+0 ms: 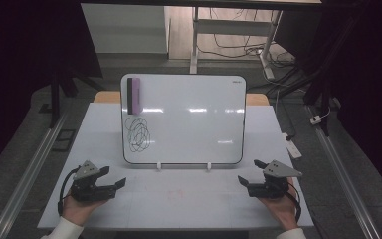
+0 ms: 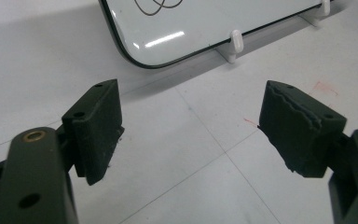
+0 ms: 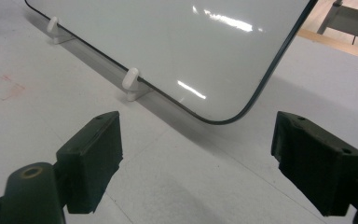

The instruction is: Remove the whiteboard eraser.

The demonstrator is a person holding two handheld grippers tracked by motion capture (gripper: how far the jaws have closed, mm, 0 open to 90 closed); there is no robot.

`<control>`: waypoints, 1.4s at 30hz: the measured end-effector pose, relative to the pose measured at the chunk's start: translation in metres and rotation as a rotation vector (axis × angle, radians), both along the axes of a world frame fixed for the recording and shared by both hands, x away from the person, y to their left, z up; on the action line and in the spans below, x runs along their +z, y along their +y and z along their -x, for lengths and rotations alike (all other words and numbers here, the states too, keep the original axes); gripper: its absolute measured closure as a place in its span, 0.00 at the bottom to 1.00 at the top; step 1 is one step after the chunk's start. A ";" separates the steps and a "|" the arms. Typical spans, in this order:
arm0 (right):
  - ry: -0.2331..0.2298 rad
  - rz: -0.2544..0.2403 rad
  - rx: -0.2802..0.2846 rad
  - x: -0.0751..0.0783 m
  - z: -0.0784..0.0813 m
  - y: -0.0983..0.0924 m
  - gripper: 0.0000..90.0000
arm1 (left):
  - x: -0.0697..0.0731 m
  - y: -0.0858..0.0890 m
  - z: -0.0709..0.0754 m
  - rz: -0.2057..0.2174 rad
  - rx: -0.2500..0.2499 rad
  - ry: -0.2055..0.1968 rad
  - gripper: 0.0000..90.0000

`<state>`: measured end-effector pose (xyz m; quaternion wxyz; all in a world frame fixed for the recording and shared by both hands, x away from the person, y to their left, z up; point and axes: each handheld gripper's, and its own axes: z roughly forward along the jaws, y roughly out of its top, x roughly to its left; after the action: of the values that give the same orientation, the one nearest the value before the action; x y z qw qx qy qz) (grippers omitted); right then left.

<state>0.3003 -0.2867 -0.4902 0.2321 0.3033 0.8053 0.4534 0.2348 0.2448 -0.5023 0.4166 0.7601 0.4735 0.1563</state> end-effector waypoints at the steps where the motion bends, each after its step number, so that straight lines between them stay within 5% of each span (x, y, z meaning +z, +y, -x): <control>1: 0.002 -0.001 0.003 0.000 -0.001 0.000 0.16 | 0.000 0.000 0.000 -0.001 0.000 -0.001 0.24; 6: 0.032 0.019 -0.011 -0.001 -0.002 0.000 0.20 | 0.000 0.000 0.002 -0.024 -0.001 -0.010 0.23; 11: -0.012 0.028 -0.031 0.002 0.002 -0.001 0.22 | 0.002 0.001 0.004 -0.019 0.004 -0.015 0.23; 20: -0.007 0.017 -0.027 0.000 0.002 -0.001 0.23 | 0.010 0.001 0.009 -0.013 0.010 -0.024 0.22; 31: -0.016 0.023 -0.025 0.001 0.003 0.003 0.23 | 0.039 -0.005 0.011 0.024 0.037 -0.053 0.25; 42: -0.001 0.029 -0.032 -0.002 0.001 0.004 0.24 | 0.076 -0.018 -0.019 0.029 0.043 -0.095 0.26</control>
<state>0.2996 -0.2824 -0.4917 0.2440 0.3125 0.8067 0.4383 0.2542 0.2266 -0.4264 0.4463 0.7352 0.4717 0.1944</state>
